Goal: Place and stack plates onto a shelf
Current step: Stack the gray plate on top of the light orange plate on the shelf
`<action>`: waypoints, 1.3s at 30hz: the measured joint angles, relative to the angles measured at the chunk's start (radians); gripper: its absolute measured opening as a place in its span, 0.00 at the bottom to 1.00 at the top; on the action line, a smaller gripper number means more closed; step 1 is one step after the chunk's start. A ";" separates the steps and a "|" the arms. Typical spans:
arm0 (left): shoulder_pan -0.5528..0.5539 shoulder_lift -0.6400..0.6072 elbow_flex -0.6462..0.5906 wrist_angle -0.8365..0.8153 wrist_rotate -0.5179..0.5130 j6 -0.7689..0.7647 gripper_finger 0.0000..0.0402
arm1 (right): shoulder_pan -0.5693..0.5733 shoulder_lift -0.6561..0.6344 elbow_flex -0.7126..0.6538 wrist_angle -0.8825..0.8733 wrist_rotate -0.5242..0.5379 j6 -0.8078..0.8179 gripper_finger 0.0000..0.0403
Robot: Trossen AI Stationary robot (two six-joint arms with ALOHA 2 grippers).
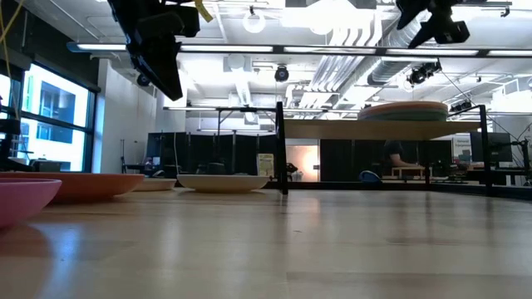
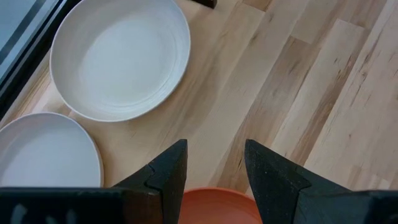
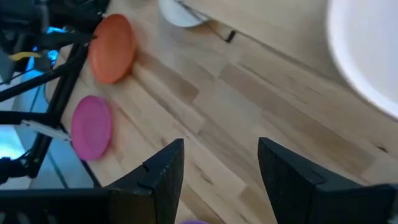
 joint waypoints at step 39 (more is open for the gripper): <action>0.071 0.000 0.000 0.146 0.049 0.051 0.37 | 0.569 0.320 0.000 0.153 0.109 0.027 0.46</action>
